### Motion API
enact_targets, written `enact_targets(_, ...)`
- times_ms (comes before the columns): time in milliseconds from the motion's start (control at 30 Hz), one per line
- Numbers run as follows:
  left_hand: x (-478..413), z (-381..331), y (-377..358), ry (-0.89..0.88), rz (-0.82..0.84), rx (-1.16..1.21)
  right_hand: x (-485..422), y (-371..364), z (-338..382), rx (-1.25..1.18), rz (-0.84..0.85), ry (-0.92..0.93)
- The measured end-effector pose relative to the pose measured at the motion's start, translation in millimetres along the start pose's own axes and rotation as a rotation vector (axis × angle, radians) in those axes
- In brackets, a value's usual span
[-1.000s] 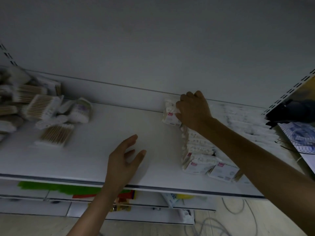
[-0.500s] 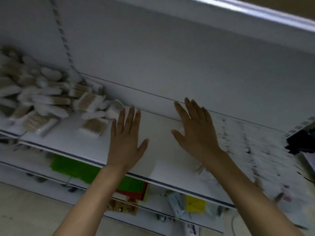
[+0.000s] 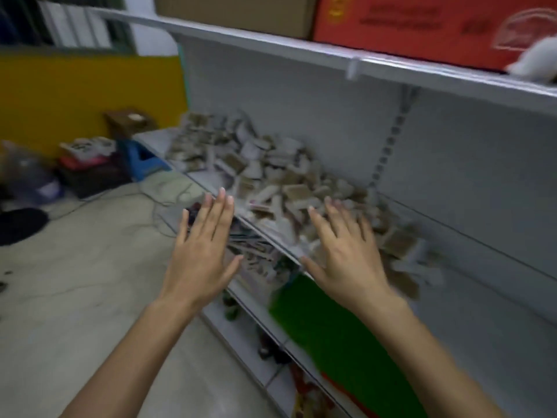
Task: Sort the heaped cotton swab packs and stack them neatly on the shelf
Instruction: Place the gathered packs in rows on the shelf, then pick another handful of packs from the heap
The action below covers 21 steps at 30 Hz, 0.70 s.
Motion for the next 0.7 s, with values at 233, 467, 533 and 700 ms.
enact_targets(233,4,116,38,0.123,0.022,-0.073,-64,-34,117,-0.194,-0.067,0.017)
enact_targets(467,-16,183,16,0.254,0.011,0.009,-132,-74,167,-0.403,-0.169,-0.056)
enact_targets(533,-29,205,2,0.261,0.026,0.014,-161,-92,177,-0.426,-0.172,-0.068)
enact_targets(700,-88,284,-40,0.223,0.088,0.006,-261,-136,206,-0.494,-0.176,-0.09)
Point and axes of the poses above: each hand's wrist, its own x-axis away from the middle knuckle, its own y-axis out of the back of the hand, z = x × y, the point moved 2 cm from there along -x, towards the middle knuckle, and after that the axes turned 1 degree about y, right-handed, at the moved point
